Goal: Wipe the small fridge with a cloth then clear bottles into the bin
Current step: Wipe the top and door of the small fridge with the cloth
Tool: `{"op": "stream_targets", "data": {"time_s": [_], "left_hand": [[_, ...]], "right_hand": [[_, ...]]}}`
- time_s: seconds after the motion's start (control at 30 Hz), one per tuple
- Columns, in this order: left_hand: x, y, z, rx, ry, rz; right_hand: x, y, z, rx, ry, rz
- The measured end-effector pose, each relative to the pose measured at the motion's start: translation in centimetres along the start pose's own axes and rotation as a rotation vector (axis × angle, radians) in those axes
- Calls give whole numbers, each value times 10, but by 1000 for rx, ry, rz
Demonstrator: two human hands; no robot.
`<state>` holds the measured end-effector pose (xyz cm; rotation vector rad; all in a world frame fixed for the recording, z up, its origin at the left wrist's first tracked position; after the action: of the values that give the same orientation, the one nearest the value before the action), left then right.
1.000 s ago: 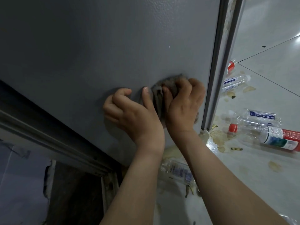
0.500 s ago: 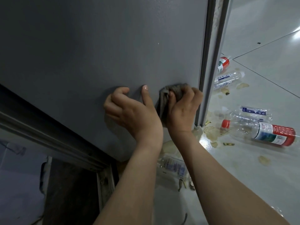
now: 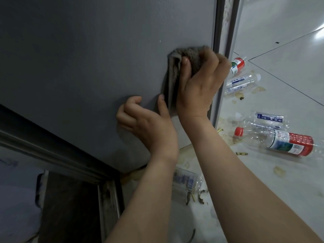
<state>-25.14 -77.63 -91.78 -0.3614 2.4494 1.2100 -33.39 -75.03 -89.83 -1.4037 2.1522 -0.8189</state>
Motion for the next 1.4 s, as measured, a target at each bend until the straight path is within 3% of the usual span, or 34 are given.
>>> {"op": "stream_targets", "data": {"time_s": [0.27, 0.47, 0.8, 1.07, 1.2, 1.27, 1.4], "left_hand": [[6, 2, 3, -29, 5, 30], [5, 3, 5, -53, -10, 60], [10, -3, 6, 3, 0, 37], [12, -14, 7, 70, -19, -24], [10, -18, 9, 87, -36, -29], [9, -18, 10, 91, -41, -24], [9, -21, 9, 100, -44, -33]], "right_hand": [[-3, 48, 44, 113, -155, -13], [-11, 40, 44, 220, -238, 23], [-8, 29, 9, 80, -96, 10], [-19, 78, 82, 178, -374, 93], [-23, 77, 96, 399, -496, 86], [-23, 67, 90, 436, -464, 18], [-15, 37, 61, 304, -306, -130]]}}
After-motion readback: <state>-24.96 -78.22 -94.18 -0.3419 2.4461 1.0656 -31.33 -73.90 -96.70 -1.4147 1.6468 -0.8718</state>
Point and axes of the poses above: each hand's wrist, its own z-axis away from the middle knuckle, its own x-axis out of the palm, y = z × x, the point moved 1 cm from there along -z, towards the middle knuckle, and after that the axes turned 6 degrees about -y, right-handed, at the moved point
